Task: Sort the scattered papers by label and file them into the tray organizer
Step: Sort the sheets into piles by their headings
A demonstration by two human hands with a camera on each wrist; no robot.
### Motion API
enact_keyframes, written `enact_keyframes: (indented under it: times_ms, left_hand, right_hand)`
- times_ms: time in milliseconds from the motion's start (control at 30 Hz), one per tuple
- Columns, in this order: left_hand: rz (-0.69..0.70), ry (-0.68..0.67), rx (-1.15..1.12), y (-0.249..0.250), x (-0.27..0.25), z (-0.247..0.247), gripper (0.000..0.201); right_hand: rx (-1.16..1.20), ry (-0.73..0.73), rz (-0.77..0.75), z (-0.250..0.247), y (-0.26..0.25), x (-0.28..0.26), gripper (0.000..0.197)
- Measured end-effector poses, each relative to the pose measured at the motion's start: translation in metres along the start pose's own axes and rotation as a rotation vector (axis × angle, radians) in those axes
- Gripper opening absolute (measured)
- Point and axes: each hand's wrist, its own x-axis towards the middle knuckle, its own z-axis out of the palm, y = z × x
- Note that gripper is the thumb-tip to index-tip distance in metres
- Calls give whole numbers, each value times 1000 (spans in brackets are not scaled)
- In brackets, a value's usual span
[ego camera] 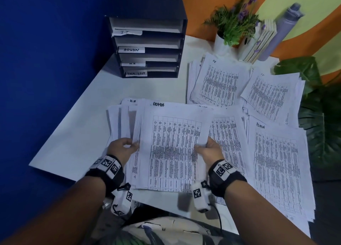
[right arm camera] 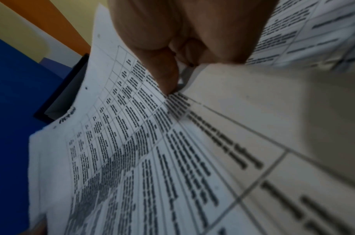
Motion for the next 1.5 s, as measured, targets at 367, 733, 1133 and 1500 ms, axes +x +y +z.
enact_keyframes:
  times_ms: [367, 733, 1133, 1500]
  left_hand:
    - [68, 76, 88, -8, 8, -11, 25]
    - [111, 39, 35, -4, 4, -12, 27]
    - [188, 58, -15, -2, -1, -11, 27]
    - [91, 10, 10, 0, -2, -13, 44]
  right_hand:
    - [-12, 86, 3, -8, 3, 0, 21]
    - [83, 53, -44, -6, 2, -3, 38]
    - [-22, 14, -13, 0, 1, 7, 52]
    - [4, -9, 9, 3, 1, 2, 16]
